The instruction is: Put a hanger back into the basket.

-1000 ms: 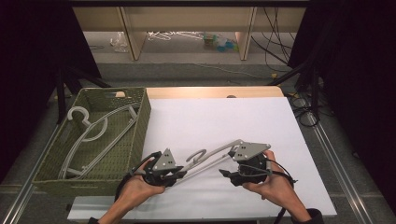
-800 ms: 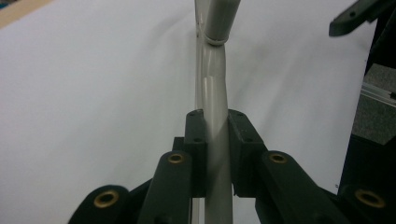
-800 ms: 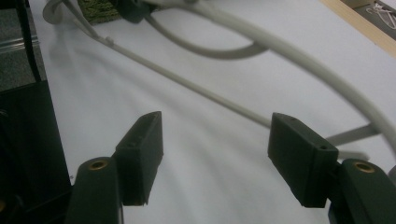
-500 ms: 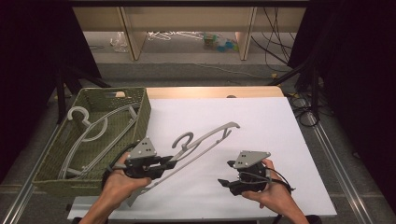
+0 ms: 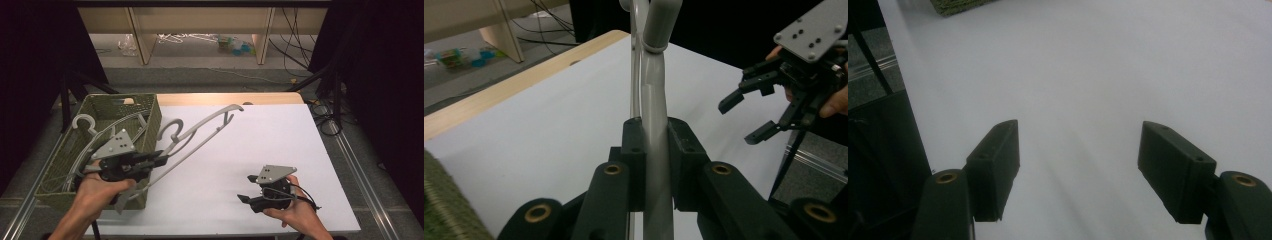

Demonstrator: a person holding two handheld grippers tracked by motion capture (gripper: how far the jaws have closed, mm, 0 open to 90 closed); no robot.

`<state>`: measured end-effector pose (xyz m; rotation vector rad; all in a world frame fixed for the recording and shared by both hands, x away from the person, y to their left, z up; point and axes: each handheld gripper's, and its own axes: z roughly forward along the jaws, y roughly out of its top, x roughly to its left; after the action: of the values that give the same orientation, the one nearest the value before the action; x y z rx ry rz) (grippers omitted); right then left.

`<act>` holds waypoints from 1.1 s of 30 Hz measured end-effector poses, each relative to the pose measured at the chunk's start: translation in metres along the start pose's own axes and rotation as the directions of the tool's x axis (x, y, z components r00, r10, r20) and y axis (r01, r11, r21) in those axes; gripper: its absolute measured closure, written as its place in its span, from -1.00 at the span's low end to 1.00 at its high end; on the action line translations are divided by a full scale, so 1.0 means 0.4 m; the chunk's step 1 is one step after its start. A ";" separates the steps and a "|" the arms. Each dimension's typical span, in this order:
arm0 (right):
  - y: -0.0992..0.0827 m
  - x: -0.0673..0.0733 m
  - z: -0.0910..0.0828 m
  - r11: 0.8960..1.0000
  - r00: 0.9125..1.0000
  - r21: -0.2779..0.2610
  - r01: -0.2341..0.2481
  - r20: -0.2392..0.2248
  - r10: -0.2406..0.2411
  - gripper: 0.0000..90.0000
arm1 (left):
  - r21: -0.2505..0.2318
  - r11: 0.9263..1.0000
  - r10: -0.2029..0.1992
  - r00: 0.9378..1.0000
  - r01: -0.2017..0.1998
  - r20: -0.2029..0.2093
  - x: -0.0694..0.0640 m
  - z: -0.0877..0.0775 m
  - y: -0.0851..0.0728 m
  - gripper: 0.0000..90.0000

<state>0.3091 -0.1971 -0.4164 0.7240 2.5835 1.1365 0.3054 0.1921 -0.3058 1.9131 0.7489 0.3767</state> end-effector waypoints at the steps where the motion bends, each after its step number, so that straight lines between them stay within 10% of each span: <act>1: -0.002 0.000 0.000 1.000 1.000 -0.002 0.002 0.004 -0.002 -0.25 | -0.001 1.000 0.009 1.000 -0.009 -0.018 0.010 -0.011 0.006 0.76; 15: -0.014 0.001 0.003 1.000 1.000 0.010 -0.008 -0.009 0.008 -0.26 | -0.047 0.998 -0.047 0.973 0.037 -0.226 0.191 -0.139 0.007 0.76; 24: -0.015 -0.001 0.007 1.000 1.000 0.013 -0.007 -0.013 0.007 -0.26 | -0.008 0.999 -0.048 0.956 0.048 -0.290 0.276 -0.154 -0.039 0.76; 33: -0.018 -0.003 0.008 1.000 1.000 0.018 -0.016 -0.016 0.017 -0.27 | -0.020 0.999 -0.035 0.959 0.031 -0.282 0.338 -0.164 -0.090 0.76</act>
<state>0.3089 -0.2000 -0.4240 0.7446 2.6089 1.1295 0.3596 0.3365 -0.3172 1.8504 0.9602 0.6425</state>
